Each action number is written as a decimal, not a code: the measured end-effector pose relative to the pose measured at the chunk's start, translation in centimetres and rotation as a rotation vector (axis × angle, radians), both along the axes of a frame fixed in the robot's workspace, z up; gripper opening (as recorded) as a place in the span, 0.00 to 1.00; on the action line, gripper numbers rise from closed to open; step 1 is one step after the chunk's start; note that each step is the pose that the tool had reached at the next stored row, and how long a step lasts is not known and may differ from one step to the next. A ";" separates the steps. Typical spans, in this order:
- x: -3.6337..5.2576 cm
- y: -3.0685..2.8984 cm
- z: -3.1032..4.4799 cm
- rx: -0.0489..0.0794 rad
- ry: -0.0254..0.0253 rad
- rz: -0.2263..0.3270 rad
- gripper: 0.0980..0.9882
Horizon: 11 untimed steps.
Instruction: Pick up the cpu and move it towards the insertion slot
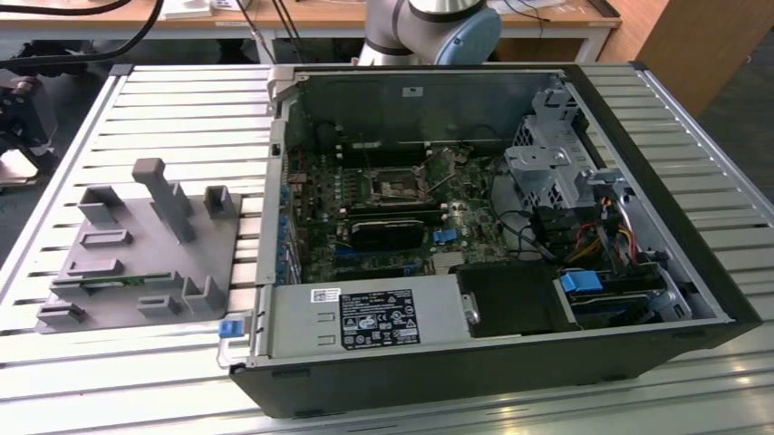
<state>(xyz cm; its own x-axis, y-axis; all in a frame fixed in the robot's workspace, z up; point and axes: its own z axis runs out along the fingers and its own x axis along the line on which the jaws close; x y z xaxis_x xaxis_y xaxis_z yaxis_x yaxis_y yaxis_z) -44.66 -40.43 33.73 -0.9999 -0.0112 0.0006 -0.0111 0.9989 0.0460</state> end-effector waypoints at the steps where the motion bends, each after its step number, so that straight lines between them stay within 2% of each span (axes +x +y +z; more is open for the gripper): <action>1: 0.00 0.00 0.06 0.000 0.0000 0.000 0.50; 11: 0.00 0.00 0.34 0.000 0.0000 0.000 0.50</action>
<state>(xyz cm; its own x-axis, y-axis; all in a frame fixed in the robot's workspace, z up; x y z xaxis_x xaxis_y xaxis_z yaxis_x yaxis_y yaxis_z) -44.66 -40.43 34.07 -0.9999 -0.0111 0.0006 -0.0111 0.9989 0.0460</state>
